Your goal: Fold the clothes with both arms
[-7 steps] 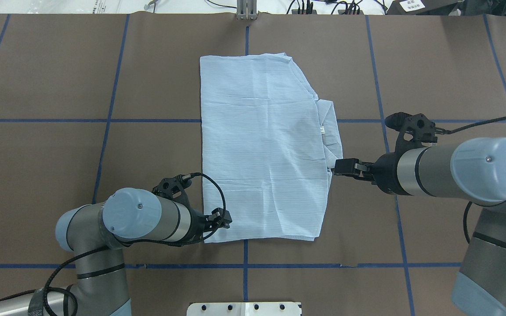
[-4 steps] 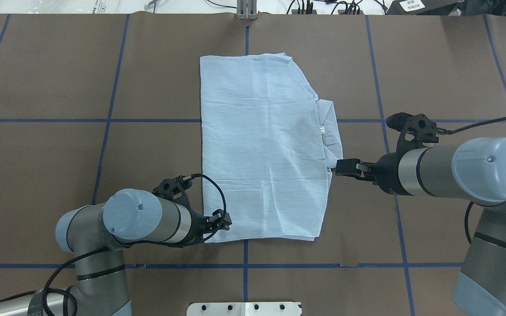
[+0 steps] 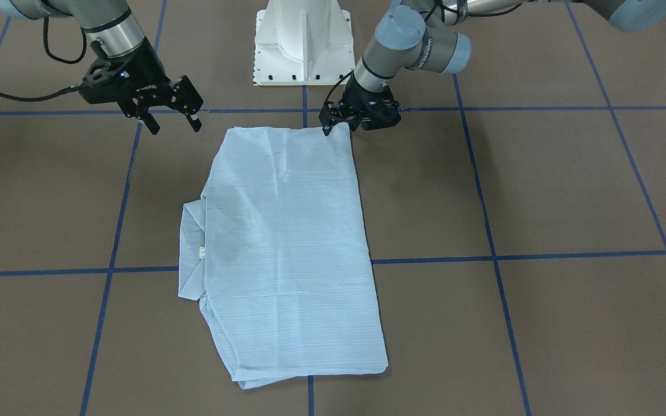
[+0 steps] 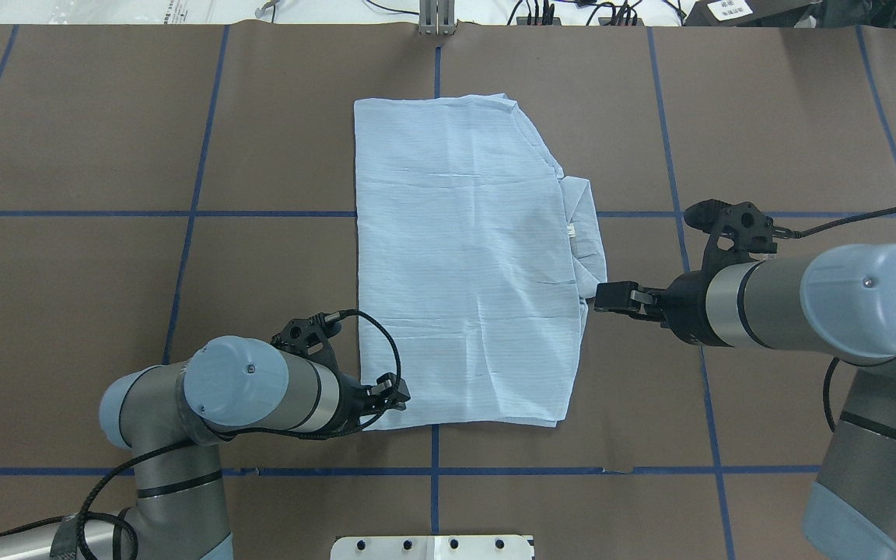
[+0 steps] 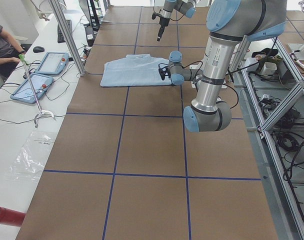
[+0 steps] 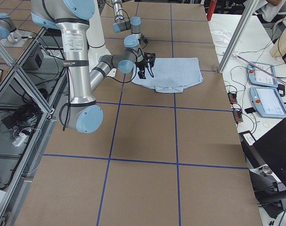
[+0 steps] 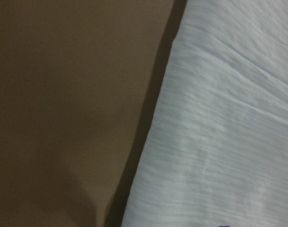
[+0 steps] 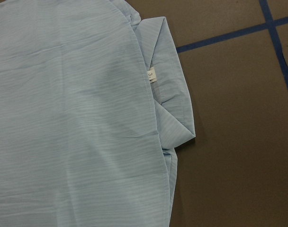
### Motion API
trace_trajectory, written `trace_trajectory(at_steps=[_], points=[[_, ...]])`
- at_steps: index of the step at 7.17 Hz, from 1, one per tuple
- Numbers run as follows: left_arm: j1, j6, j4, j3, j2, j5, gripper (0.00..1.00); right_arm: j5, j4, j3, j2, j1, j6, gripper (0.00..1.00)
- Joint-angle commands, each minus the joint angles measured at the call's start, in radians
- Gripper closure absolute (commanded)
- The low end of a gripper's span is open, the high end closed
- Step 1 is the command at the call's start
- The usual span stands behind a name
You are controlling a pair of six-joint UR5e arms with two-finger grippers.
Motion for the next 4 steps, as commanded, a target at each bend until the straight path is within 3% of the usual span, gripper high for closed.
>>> trace_trajectory(at_steps=[1,4], points=[[-0.001,0.0,0.0,-0.003,0.003,0.0,0.57,-0.003,-0.002,0.0,-0.001,0.0,0.0,0.0],[-0.001,0.0,0.02,-0.012,-0.005,0.0,0.83,-0.003,-0.002,0.0,-0.004,0.0,0.0,0.0]])
